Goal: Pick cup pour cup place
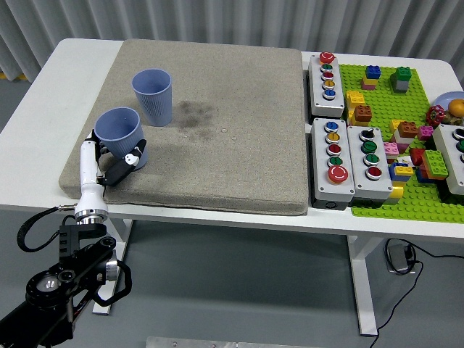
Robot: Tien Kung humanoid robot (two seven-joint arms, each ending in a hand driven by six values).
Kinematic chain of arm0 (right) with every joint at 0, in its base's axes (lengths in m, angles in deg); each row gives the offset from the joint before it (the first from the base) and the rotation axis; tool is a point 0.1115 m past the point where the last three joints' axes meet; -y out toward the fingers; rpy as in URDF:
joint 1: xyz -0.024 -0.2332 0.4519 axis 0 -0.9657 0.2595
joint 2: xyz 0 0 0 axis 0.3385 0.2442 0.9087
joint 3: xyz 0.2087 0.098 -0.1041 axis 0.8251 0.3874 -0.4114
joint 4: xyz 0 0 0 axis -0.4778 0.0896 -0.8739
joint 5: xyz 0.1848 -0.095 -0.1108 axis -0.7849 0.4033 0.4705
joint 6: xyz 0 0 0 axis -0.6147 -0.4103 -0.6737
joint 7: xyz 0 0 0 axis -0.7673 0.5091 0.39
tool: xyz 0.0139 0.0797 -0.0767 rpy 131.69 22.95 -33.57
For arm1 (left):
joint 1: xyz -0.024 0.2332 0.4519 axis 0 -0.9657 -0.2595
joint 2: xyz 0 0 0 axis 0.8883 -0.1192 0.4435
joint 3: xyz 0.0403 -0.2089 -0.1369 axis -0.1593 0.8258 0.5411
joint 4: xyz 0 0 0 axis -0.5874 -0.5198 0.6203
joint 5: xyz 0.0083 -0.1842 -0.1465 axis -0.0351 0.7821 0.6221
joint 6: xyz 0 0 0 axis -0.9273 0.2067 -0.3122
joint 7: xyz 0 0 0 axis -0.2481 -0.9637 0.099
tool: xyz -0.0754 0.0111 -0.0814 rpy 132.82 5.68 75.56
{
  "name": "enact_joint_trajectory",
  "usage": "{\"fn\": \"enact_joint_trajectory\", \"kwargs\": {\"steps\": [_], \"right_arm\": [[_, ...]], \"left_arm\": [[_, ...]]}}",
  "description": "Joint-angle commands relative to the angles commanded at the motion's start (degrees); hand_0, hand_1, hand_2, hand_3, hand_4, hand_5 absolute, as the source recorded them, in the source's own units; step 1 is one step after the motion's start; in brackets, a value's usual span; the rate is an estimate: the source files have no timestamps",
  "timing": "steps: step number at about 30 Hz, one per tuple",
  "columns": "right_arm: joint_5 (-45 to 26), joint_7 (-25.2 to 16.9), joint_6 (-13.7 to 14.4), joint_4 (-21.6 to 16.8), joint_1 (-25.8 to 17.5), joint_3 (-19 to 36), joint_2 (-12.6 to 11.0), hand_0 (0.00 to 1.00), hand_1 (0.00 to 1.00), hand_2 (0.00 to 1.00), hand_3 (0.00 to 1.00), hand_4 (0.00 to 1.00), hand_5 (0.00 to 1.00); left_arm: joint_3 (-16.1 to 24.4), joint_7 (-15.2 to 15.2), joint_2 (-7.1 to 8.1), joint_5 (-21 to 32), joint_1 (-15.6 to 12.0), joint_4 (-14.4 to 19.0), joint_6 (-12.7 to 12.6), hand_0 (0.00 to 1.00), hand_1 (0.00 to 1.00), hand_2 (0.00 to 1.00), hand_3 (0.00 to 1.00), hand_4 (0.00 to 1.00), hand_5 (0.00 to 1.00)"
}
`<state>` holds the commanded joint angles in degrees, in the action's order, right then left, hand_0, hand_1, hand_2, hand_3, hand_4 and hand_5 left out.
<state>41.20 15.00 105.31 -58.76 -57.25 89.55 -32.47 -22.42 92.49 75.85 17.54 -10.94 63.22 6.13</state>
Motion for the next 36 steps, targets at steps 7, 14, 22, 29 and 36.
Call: {"fn": "enact_joint_trajectory", "kwargs": {"steps": [7,14,22,29,36], "right_arm": [[-0.1,0.0,0.1,0.0,0.0,-0.1,0.0,0.670,0.550,0.497,0.542,0.034,0.392],[-0.1,0.0,0.1,0.0,0.0,0.0,0.0,0.671,0.550,0.496,0.542,0.034,0.390],[0.1,0.0,0.0,0.0,-0.1,0.0,0.0,0.671,0.550,0.496,0.542,0.034,0.390],[0.3,0.0,-0.1,0.0,-0.2,0.2,0.0,0.671,0.550,0.496,0.542,0.034,0.389],[0.4,0.1,-0.2,0.0,-0.3,0.2,0.0,0.671,0.550,0.496,0.542,0.034,0.387]], "left_arm": [[-1.4,-0.7,-0.48,-1.2,0.2,-0.7,0.0,0.512,0.553,0.572,0.559,0.754,0.300],[-1.1,-1.4,-0.42,-3.1,0.5,-0.7,0.0,0.545,0.606,0.631,0.573,0.763,0.313],[-0.5,-2.7,-0.39,-5.8,0.3,-0.6,0.0,0.606,0.661,0.714,0.674,0.824,0.380],[-0.1,-3.0,-0.33,-6.8,0.2,-0.4,0.0,0.622,0.680,0.752,0.703,0.852,0.404],[-0.1,-2.9,-0.38,-7.5,0.0,-0.4,0.0,0.651,0.720,0.818,0.747,0.877,0.399]]}}
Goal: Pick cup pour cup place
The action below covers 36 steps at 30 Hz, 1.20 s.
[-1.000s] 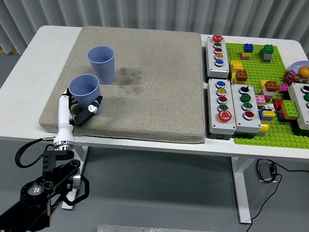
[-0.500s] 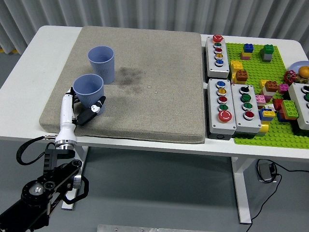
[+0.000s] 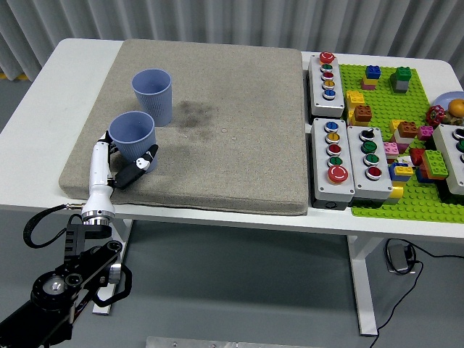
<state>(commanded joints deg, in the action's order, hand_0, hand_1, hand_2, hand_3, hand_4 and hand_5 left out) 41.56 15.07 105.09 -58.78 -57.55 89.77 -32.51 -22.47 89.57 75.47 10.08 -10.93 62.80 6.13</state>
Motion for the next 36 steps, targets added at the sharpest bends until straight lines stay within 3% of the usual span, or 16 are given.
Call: {"fn": "enact_joint_trajectory", "kwargs": {"steps": [5,6,11,12,29,30,35,36], "right_arm": [[-0.1,0.0,0.0,0.0,0.1,0.0,0.0,0.671,0.550,0.496,0.542,0.034,0.387],[-0.1,0.0,0.0,0.0,0.1,0.0,0.0,0.670,0.550,0.496,0.542,0.033,0.386],[0.1,0.0,-0.1,0.0,0.2,0.1,0.0,0.670,0.550,0.496,0.542,0.033,0.386],[0.0,0.0,-0.1,0.0,0.2,0.1,0.0,0.671,0.550,0.496,0.542,0.034,0.386],[-0.1,-0.1,-0.1,0.0,0.3,0.1,0.0,0.671,0.550,0.495,0.542,0.033,0.385],[-0.2,-0.1,-0.1,0.0,0.3,0.1,0.0,0.671,0.550,0.496,0.542,0.034,0.386],[-0.2,-0.1,-0.1,0.0,0.2,0.1,0.0,0.671,0.550,0.496,0.542,0.034,0.386],[-0.2,-0.1,-0.1,0.0,0.2,0.1,0.0,0.671,0.550,0.495,0.542,0.034,0.386]], "left_arm": [[0.2,-0.1,0.02,-0.7,0.0,0.2,0.0,0.651,0.720,0.818,0.747,0.877,0.399],[0.3,-0.4,0.02,-1.1,0.0,0.3,0.0,0.703,0.756,0.898,0.905,0.908,0.425],[0.8,-1.6,0.07,-3.3,-0.3,0.8,0.0,0.703,0.756,0.898,0.905,0.908,0.425],[0.8,-1.7,0.09,-3.5,-0.3,0.9,0.0,0.740,0.796,0.949,0.954,0.908,0.429],[1.0,-2.6,0.44,-5.8,-1.0,1.8,0.0,0.764,0.822,0.975,0.972,0.923,0.443],[1.0,-2.7,0.48,-5.9,-1.1,1.9,0.0,0.808,0.883,0.998,0.998,0.939,0.435],[1.3,-3.4,0.59,-6.8,-1.4,2.1,0.0,0.808,0.883,0.998,0.998,0.939,0.435],[1.4,-3.6,0.62,-6.9,-1.4,2.2,0.0,0.884,0.936,0.998,0.998,0.998,0.501]]}}
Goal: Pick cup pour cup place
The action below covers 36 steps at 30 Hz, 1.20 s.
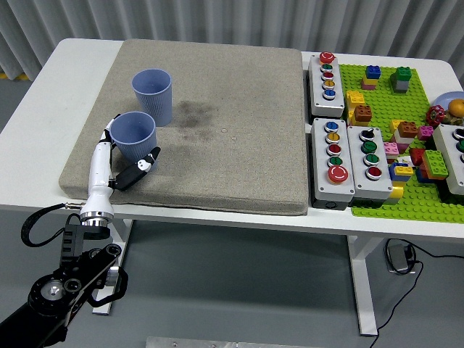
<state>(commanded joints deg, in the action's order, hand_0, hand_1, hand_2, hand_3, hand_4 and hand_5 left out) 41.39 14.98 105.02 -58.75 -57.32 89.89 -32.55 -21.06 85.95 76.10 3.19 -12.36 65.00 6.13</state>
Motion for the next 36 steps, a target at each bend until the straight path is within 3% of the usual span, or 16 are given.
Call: {"fn": "enact_joint_trajectory", "kwargs": {"steps": [14,28,36], "right_arm": [[0.5,0.0,-0.1,0.0,0.1,0.3,-0.1,0.671,0.550,0.496,0.542,0.033,0.385],[1.6,0.4,-0.3,0.0,-0.7,0.9,-0.2,0.671,0.550,0.496,0.542,0.033,0.387],[1.9,0.5,-0.4,0.0,-0.9,1.0,-0.2,0.671,0.550,0.496,0.542,0.032,0.387]], "left_arm": [[1.5,-1.1,1.49,-2.1,-2.9,3.6,0.0,0.900,0.948,0.998,0.998,0.998,0.518],[1.6,-1.5,4.76,-4.6,-11.4,12.4,0.0,0.903,0.948,0.998,0.998,0.998,0.507],[1.9,-1.8,5.09,-5.5,-11.9,13.4,0.0,0.902,0.948,0.998,0.998,0.998,0.522]]}}
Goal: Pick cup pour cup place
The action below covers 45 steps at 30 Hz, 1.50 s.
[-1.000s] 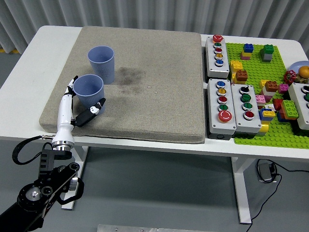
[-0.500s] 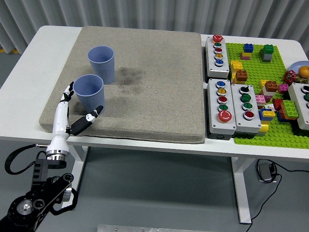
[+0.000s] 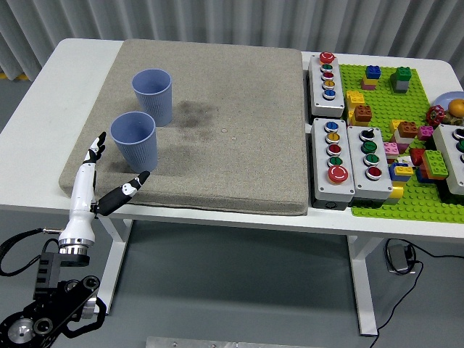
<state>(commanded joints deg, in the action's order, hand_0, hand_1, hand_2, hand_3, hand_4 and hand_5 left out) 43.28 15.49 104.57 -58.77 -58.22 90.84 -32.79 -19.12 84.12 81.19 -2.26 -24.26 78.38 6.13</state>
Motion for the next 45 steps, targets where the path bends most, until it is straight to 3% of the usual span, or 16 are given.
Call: {"fn": "enact_joint_trajectory", "kwargs": {"steps": [16,24,30,31,36,37,42,43,45], "right_arm": [[-1.1,-0.4,0.3,0.1,0.5,-0.5,-0.1,0.670,0.550,0.496,0.542,0.032,0.387],[-0.9,0.0,0.8,0.1,0.6,-0.7,0.1,0.670,0.550,0.496,0.542,0.030,0.384],[-2.9,-0.7,1.2,0.2,0.9,-1.4,-0.2,0.670,0.550,0.495,0.541,0.028,0.387],[-3.0,-0.7,1.3,0.2,1.0,-1.5,-0.3,0.670,0.550,0.496,0.542,0.029,0.384],[-1.5,0.0,1.3,0.1,1.8,-1.3,-0.5,0.670,0.550,0.496,0.542,0.029,0.384],[-1.5,0.0,1.4,0.1,2.0,-1.3,-0.6,0.671,0.550,0.496,0.541,0.028,0.383],[-1.3,-0.2,1.3,0.1,2.3,-1.3,-0.9,0.671,0.550,0.496,0.541,0.028,0.383],[-0.9,-0.2,1.3,0.1,2.3,-1.2,-1.0,0.671,0.550,0.496,0.542,0.029,0.382],[-0.4,-0.1,1.2,0.1,2.2,-0.9,-1.0,0.671,0.550,0.496,0.542,0.029,0.382]], "left_arm": [[7.1,0.9,0.44,-1.0,1.5,5.1,0.0,0.881,0.926,0.998,0.998,0.998,0.561],[10.6,0.3,0.26,-0.9,5.3,8.1,0.0,0.879,0.922,0.998,0.998,0.998,0.567],[14.6,0.1,1.48,1.6,6.8,10.3,0.0,0.873,0.912,0.998,0.998,0.998,0.585],[15.4,0.0,1.68,2.4,7.2,11.0,0.0,0.876,0.906,0.998,0.998,0.974,0.697],[16.9,0.8,1.74,7.4,8.6,12.1,0.0,0.876,0.906,0.998,0.998,0.974,0.697],[17.2,0.9,1.76,8.4,9.0,12.1,0.0,0.877,0.900,0.998,0.978,0.827,0.998],[18.8,0.7,1.93,9.1,9.2,11.9,0.0,0.877,0.900,0.998,0.978,0.827,0.998],[19.3,0.7,1.90,9.3,9.0,11.9,0.0,0.880,0.898,0.998,0.952,0.772,0.998],[20.0,0.7,1.76,9.5,8.7,12.0,0.0,0.880,0.898,0.998,0.952,0.772,0.998]]}}
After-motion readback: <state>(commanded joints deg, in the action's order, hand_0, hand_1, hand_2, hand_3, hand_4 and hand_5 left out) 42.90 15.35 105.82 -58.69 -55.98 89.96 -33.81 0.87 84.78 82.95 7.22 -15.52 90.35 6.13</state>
